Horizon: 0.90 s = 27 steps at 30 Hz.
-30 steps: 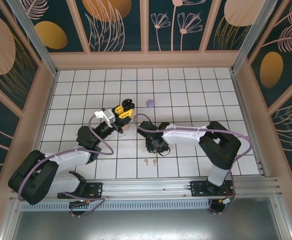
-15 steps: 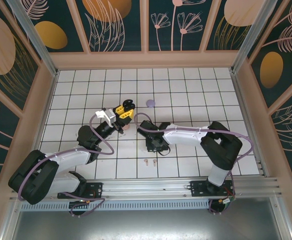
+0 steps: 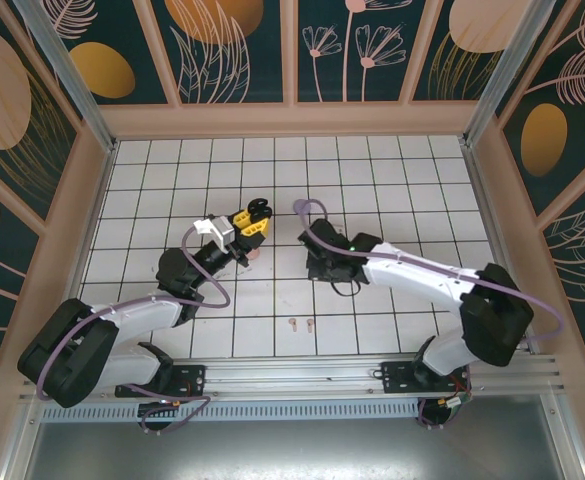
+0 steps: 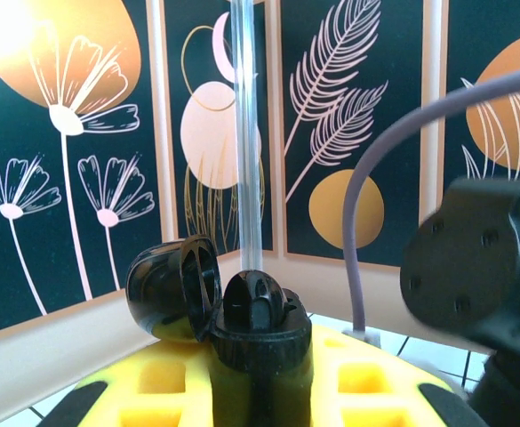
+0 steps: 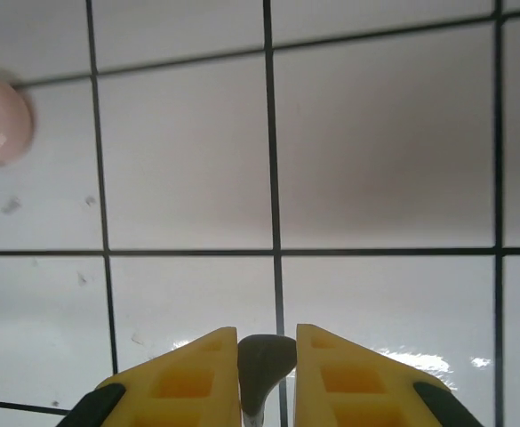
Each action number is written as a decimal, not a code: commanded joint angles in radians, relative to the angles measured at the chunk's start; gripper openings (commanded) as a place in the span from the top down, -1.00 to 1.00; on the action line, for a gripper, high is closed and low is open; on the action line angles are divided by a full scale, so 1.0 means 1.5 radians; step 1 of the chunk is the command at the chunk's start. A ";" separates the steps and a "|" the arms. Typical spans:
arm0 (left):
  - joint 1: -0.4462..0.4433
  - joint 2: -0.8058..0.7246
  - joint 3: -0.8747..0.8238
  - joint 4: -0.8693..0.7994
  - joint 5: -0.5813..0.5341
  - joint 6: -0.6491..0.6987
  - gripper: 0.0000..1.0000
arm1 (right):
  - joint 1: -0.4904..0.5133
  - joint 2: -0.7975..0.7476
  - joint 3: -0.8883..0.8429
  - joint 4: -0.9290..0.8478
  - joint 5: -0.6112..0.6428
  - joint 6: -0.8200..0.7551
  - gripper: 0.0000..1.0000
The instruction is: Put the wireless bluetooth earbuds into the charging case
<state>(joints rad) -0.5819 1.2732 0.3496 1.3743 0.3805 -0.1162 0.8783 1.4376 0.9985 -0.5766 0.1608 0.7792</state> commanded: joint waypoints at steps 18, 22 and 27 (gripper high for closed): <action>-0.005 0.109 0.050 0.085 0.060 0.009 1.00 | -0.092 -0.062 0.259 0.041 -0.038 -0.233 0.65; -0.005 0.140 0.072 0.101 0.075 0.003 1.00 | -0.090 -0.065 0.274 0.077 -0.065 -0.271 0.64; -0.006 0.176 0.111 0.117 0.089 -0.012 1.00 | -0.081 -0.079 0.269 0.121 -0.088 -0.309 0.63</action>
<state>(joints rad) -0.5838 1.5150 0.4725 1.4731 0.4805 -0.1169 0.7483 1.3422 1.3754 -0.4686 0.0666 0.3790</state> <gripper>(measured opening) 0.211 0.184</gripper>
